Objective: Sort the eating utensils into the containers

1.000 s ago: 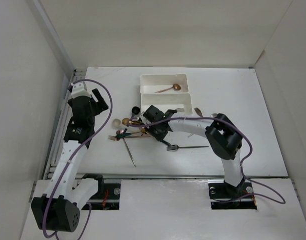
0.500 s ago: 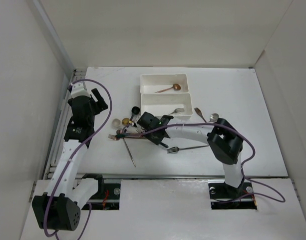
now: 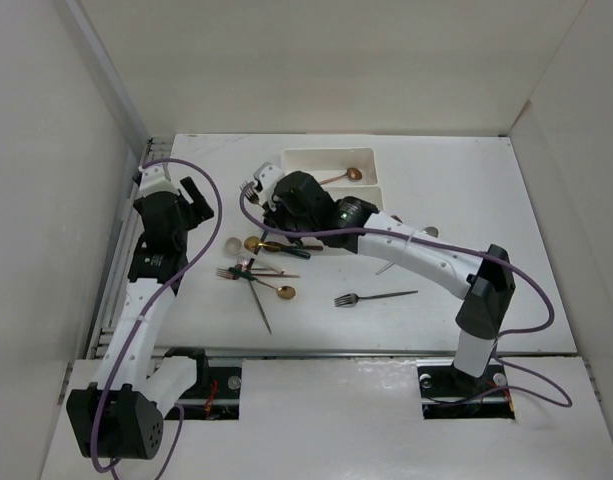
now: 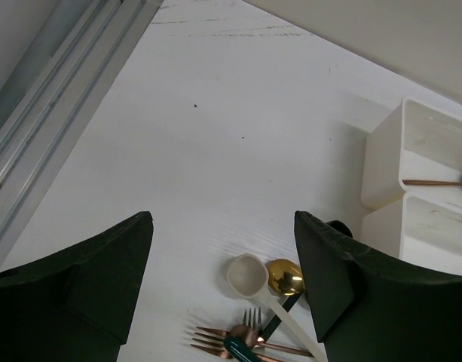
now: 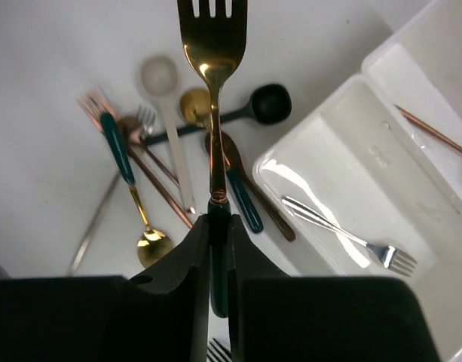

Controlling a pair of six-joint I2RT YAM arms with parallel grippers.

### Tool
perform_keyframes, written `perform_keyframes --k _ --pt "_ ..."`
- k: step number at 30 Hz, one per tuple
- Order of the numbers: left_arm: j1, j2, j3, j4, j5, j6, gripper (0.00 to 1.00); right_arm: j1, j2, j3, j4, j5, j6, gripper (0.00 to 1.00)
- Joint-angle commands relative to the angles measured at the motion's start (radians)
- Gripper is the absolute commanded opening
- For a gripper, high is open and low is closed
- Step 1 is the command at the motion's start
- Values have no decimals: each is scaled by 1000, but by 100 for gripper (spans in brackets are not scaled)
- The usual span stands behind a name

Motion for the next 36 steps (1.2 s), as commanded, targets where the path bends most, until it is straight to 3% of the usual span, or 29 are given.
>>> perform_keyframes --k 1,3,5,9,12,14,18,24,30,36 --pt "19 -4 -14 56 0 -10 72 -30 7 113 102 -5 102 0" --pt "19 6 -14 56 -9 -10 72 -85 21 168 153 -5 214 0" --pt "19 6 -14 56 -9 -10 72 -134 21 168 220 -5 436 0" --pt "28 15 -14 56 -9 -10 72 -250 -14 78 437 77 781 0" --pt "28 15 -14 56 -9 1 72 -251 -69 6 437 302 1014 0" --pt "28 15 -14 56 -9 1 72 -251 -121 -137 428 373 1308 0" --pt "28 24 -14 56 -9 1 72 -274 -105 -219 275 317 1729 0" --pt "28 24 -14 66 11 1 72 -284 18 -74 -92 233 1943 0" --pt "28 6 -23 66 1 10 72 -333 49 -208 7 86 2113 0" --pt "28 -4 -32 46 -8 19 72 -343 119 -123 -72 85 2093 0"
